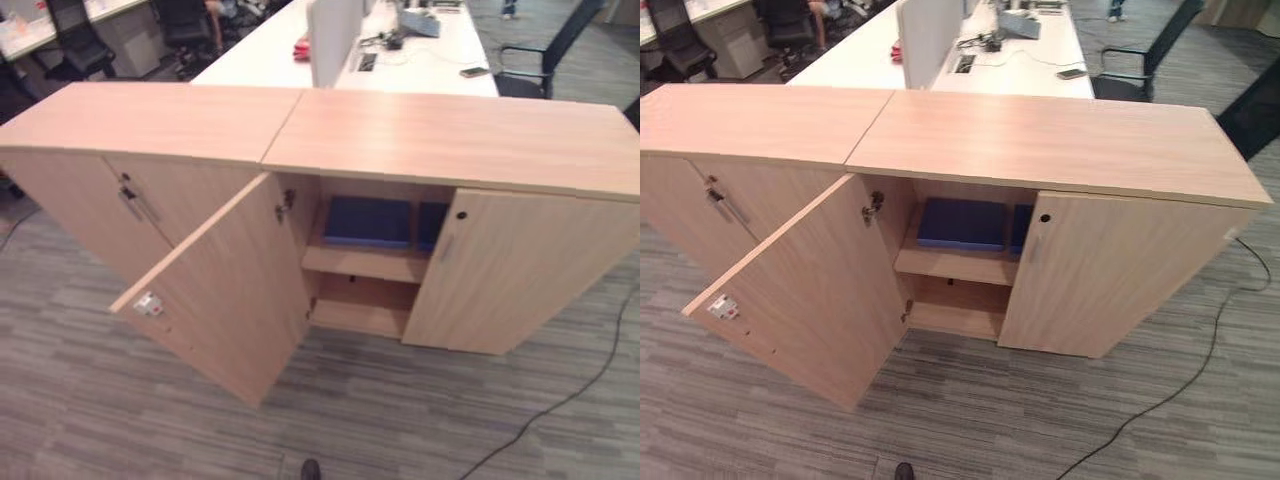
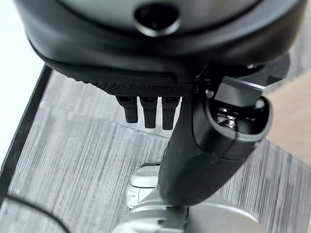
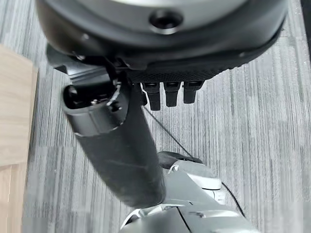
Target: Put the empty folder in the office cabinet
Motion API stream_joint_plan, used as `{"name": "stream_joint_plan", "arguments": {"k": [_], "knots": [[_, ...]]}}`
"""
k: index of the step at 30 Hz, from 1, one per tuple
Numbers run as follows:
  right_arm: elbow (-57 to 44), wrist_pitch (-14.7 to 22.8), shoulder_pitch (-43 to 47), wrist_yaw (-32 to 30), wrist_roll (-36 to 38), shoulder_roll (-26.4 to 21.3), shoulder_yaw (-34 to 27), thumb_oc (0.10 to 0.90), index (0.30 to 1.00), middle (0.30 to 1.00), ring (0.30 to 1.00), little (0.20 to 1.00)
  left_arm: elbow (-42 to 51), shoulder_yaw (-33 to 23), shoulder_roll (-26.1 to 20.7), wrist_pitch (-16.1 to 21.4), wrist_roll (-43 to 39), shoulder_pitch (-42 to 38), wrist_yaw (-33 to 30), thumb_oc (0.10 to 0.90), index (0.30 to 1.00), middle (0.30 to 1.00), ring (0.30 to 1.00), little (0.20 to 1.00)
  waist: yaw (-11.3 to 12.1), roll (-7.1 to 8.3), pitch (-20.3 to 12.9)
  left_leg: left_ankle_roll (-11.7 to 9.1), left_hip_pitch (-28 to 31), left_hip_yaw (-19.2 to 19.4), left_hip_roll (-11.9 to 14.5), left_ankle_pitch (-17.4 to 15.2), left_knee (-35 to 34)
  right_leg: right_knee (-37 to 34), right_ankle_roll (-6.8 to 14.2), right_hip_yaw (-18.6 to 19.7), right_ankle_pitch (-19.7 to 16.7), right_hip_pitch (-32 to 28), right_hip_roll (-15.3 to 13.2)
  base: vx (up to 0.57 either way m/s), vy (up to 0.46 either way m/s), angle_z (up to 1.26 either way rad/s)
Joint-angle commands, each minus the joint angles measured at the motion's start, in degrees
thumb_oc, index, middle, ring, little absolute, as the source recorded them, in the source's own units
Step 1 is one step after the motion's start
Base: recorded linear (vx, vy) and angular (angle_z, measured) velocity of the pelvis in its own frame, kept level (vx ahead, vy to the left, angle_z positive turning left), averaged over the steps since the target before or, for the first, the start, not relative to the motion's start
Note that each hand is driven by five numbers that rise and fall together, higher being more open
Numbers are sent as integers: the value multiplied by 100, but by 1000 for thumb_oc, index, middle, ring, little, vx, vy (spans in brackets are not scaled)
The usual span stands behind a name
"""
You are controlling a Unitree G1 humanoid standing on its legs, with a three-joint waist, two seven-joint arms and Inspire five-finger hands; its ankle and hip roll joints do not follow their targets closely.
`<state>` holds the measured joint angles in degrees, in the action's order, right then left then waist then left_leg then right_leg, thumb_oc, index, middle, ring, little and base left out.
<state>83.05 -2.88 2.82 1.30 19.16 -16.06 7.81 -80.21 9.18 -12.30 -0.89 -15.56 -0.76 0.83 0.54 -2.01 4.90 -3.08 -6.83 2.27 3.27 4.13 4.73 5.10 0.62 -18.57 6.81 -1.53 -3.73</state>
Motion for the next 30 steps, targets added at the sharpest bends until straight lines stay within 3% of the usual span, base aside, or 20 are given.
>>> {"name": "stream_joint_plan", "arguments": {"k": [1,6,11,14,19,30], "knots": [[99,32,82,15,45,-34,-77,800,900,900,900,900,66,-278,150,114,-367,-131,164,800,900,900,900,900,61,157,60,-182,-21,69,271,-447,430,-231,79,-201,30,-39,-39,-17,65,34],[84,89,73,17,62,-143,-194,800,900,900,900,900,360,-685,-163,241,-575,-20,-50,800,900,900,900,900,106,49,-41,-233,451,-254,334,-561,85,-235,129,-232,-7,-19,-29,13,100,18],[243,76,-13,-17,35,-381,-504,800,900,900,900,900,712,-981,-732,306,-461,-142,-229,800,900,900,900,900,92,-149,-341,-326,914,-181,466,-343,-874,-457,234,-353,-130,-24,17,39,136,31],[269,47,-72,28,0,-390,-567,800,900,900,900,900,1420,-1237,-1060,366,-523,-200,-407,800,900,900,900,900,117,-216,-490,-327,1067,-147,426,-430,-973,-586,300,-309,-210,-121,-12,68,119,7],[211,34,-85,51,1,-324,-648,800,900,900,900,900,2714,-1654,-1488,489,-530,-205,-745,800,900,900,900,900,136,-214,-604,-260,1147,-131,285,-521,-973,-672,406,-200,-332,-224,-127,41,86,-9],[51,50,-220,102,-4,-182,-544,800,900,900,900,900,3305,-1573,-2077,491,-108,-989,-1034,800,900,900,900,900,-25,-152,-786,-164,1389,49,131,-735,-973,-892,545,93,-478,-407,-188,34,29,-13]]}}
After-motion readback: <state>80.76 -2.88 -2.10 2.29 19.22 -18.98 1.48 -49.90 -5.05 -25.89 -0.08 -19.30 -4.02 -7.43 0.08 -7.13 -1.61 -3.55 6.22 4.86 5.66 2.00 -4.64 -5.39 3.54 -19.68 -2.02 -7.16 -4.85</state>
